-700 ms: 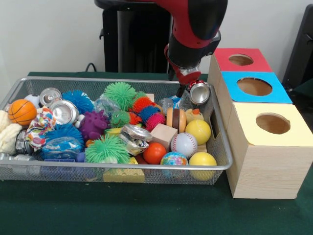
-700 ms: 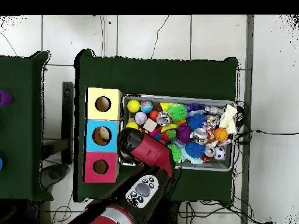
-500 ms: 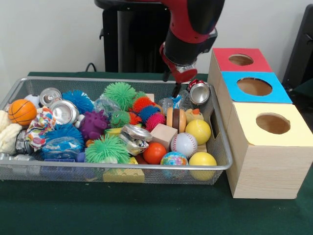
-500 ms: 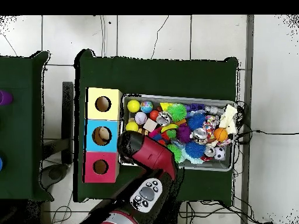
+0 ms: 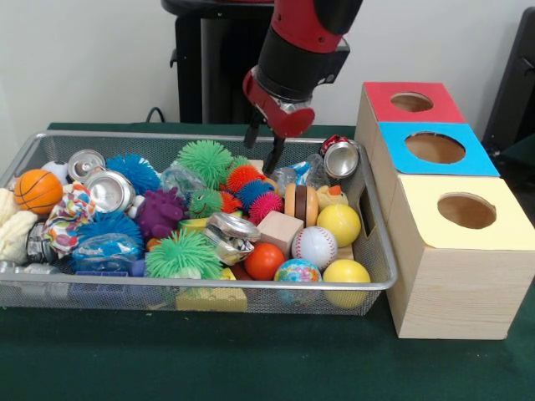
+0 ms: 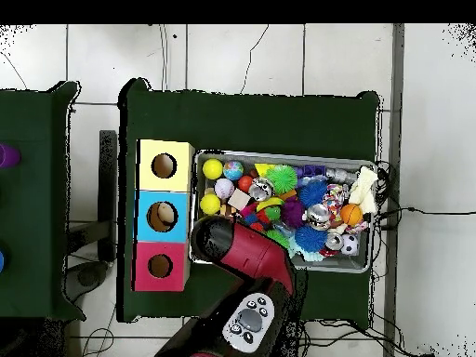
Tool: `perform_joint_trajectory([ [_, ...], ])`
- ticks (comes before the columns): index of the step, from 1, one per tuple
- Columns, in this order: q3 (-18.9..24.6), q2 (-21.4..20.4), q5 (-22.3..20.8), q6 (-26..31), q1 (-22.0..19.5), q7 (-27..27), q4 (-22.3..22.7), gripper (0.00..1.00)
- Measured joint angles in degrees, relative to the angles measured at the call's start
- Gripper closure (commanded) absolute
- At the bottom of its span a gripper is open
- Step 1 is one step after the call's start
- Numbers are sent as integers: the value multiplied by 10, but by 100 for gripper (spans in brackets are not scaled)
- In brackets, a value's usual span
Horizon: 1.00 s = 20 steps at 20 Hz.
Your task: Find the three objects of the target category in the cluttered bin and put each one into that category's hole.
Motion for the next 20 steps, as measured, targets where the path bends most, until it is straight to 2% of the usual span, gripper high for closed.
perform_joint_trajectory([
  [9,10,1,-3,43,1,0,-22,0],
  [20,59,2,-3,44,6,0,-27,0],
])
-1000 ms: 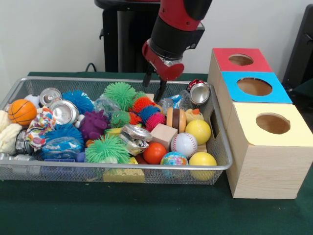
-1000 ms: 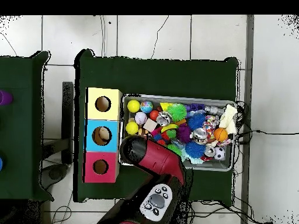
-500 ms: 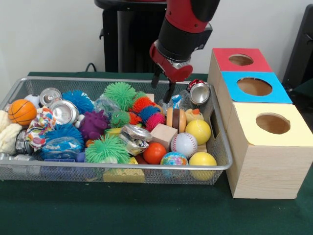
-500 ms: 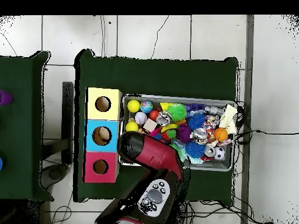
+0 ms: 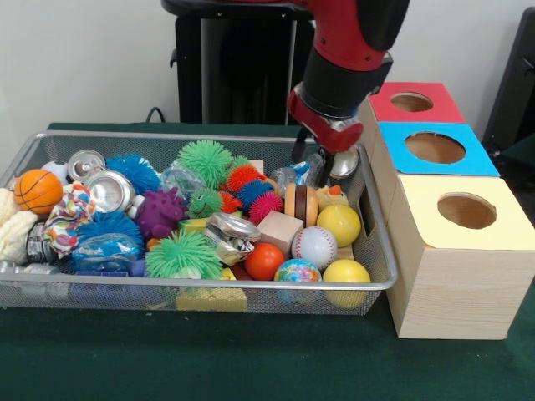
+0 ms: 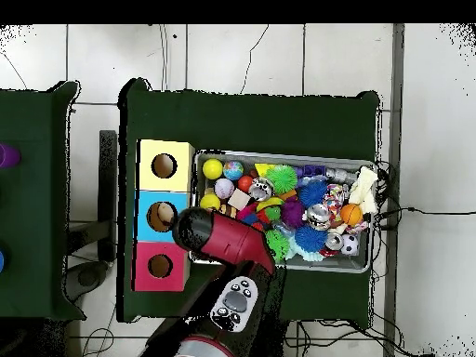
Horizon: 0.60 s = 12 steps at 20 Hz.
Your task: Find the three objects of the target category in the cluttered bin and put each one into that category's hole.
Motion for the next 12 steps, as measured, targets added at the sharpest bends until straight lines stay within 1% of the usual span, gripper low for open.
perform_joint_trajectory([
  [3,12,2,0,0,5,0,0,0],
  [12,13,6,0,0,19,0,-5,0],
])
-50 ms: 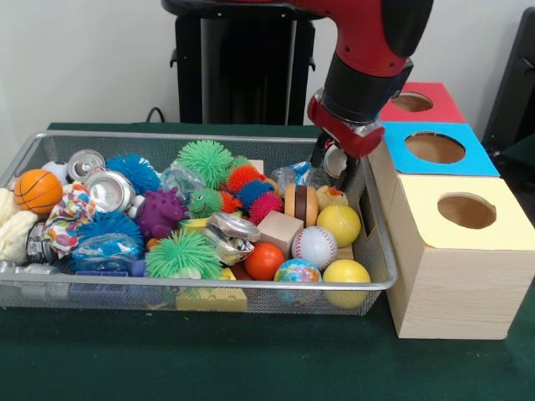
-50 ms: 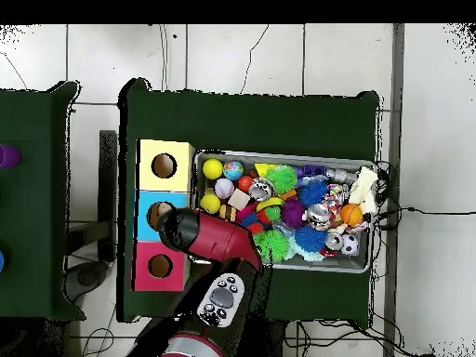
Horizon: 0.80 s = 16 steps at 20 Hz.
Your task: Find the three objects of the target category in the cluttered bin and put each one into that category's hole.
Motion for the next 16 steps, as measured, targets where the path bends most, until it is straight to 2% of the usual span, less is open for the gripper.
perform_joint_trajectory([
  [16,-6,50,9,-18,14,0,-20,0],
])
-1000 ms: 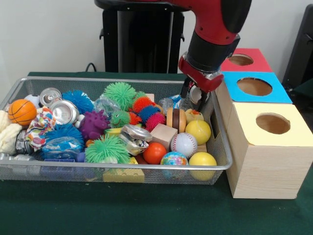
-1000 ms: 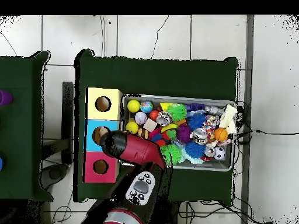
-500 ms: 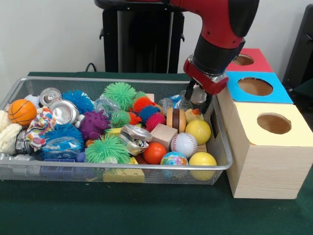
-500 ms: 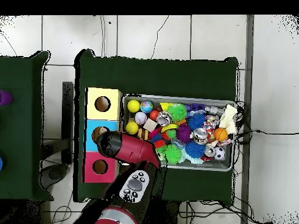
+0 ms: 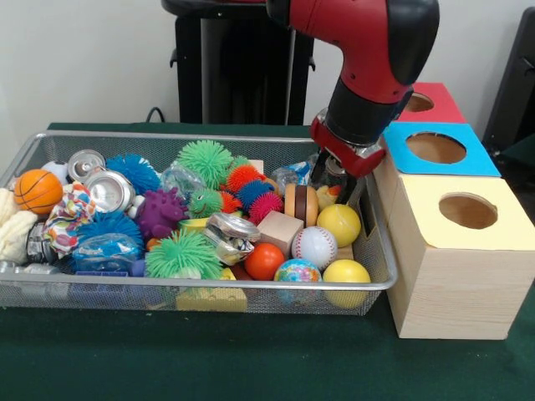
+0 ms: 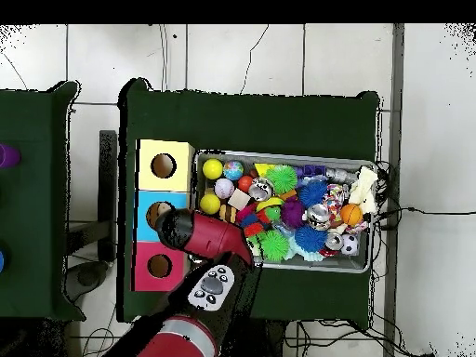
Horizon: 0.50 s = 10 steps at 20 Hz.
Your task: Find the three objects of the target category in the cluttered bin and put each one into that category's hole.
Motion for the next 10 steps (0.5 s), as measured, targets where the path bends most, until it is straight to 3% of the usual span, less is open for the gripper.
perform_joint_trajectory([
  [10,-3,29,6,-9,5,0,-17,0],
])
